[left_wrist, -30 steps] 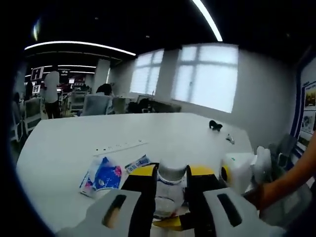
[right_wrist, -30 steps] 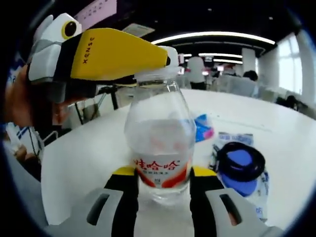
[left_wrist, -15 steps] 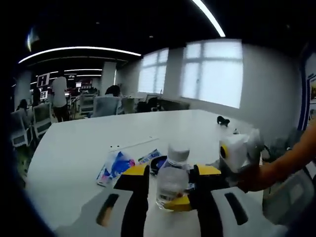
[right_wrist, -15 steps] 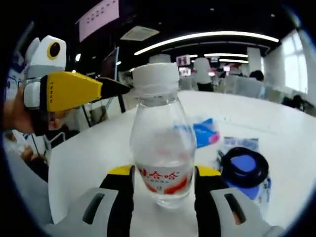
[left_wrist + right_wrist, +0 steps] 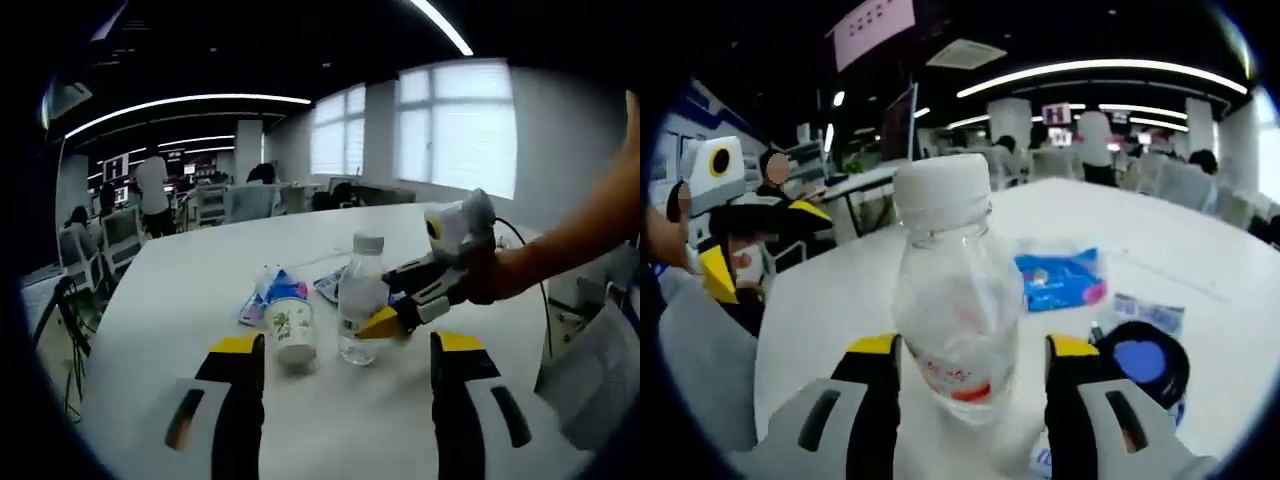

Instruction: Arrange the tabletop items into an orderly group along one side of the table until the central work area is clear of visible clutter.

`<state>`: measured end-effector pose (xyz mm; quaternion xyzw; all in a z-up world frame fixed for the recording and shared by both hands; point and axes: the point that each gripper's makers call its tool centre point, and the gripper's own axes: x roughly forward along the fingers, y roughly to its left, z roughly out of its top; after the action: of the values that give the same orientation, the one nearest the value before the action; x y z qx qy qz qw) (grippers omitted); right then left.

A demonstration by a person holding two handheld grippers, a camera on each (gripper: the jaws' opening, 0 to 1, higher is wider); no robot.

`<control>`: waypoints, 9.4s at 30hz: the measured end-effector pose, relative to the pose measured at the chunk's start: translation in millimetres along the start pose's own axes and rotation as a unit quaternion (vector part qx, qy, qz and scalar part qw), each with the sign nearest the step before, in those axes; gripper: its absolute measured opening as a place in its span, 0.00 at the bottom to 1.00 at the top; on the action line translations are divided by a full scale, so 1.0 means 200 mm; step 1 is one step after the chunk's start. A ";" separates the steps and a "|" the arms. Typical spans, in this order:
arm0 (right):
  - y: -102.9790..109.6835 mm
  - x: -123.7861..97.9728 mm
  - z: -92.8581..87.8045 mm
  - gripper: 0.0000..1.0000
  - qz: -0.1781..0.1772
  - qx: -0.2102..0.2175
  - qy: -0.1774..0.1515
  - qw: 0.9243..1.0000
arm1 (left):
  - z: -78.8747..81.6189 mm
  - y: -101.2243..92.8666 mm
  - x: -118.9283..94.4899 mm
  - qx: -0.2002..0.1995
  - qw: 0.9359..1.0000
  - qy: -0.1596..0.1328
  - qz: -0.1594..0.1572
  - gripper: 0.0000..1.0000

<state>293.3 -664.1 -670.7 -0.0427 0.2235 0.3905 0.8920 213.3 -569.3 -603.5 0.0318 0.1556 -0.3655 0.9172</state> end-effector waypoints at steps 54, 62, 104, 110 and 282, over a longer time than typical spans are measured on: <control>0.06 0.05 -0.01 0.42 0.148 -0.217 0.136 0.955 | -0.20 -0.02 -0.39 0.010 0.996 0.045 0.078 0.97; 0.07 0.07 0.01 0.42 0.073 -0.177 0.100 0.976 | -0.20 -0.03 -0.39 0.017 0.996 0.046 0.075 0.97; 0.16 0.14 -0.04 0.39 0.098 -0.089 0.067 0.989 | -0.21 0.00 -0.40 0.027 0.995 0.048 0.088 0.97; 0.20 0.14 -0.04 0.38 0.099 -0.072 0.071 0.990 | -0.21 0.00 -0.41 0.027 0.995 0.047 0.089 0.97; 0.09 0.57 0.44 0.79 0.035 0.000 -0.017 0.999 | -0.13 0.12 -0.47 -0.026 0.990 -0.013 0.137 0.96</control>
<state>380.9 -552.8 -640.4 -0.0283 0.2101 0.4221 0.8814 157.9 -485.0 -600.3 0.0239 0.1476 -0.2328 0.9609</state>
